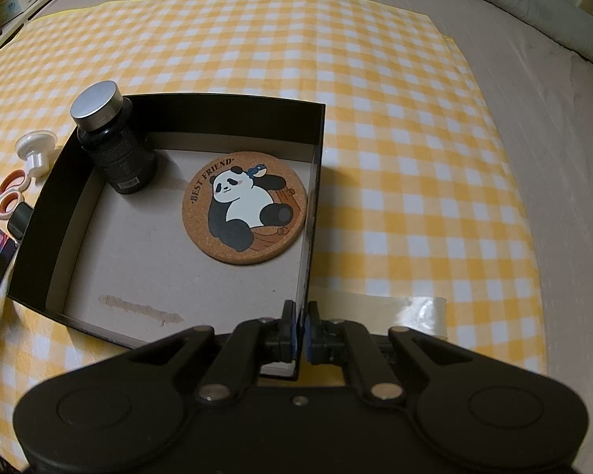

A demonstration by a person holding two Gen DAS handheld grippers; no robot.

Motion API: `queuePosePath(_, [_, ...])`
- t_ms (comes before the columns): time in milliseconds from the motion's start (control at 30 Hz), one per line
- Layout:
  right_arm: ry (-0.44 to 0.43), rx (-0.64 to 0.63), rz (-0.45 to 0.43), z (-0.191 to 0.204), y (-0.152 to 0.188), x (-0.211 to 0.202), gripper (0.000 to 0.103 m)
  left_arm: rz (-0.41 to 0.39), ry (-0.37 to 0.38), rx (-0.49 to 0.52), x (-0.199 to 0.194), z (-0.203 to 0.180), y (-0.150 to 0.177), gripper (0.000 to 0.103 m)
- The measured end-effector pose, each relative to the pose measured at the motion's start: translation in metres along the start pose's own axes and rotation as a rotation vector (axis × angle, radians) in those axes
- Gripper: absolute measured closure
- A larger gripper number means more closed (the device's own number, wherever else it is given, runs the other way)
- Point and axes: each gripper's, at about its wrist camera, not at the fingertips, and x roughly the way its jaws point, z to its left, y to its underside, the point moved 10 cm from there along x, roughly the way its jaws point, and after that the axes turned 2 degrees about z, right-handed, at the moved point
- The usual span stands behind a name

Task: Organize rigid objects
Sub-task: 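Move the left tool to the printed card box and grasp it, then carry the card box with the left tool toward the black box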

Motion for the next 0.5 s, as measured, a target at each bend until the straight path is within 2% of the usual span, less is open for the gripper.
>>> queuePosePath(200, [0.002,-0.001,0.001,0.0,0.0,0.0,0.098,0.012,0.0,0.025,-0.001,-0.002,-0.001,0.013])
queuePosePath(400, [0.003,-0.001,0.003,0.0,0.0,0.001,0.098,0.069,0.045,-0.065,-0.015,0.0,-0.001,0.013])
queuePosePath(500, [0.006,-0.004,0.002,0.0,0.0,0.001,0.098,0.039,0.076,-0.088,-0.03,-0.006,-0.011,0.013])
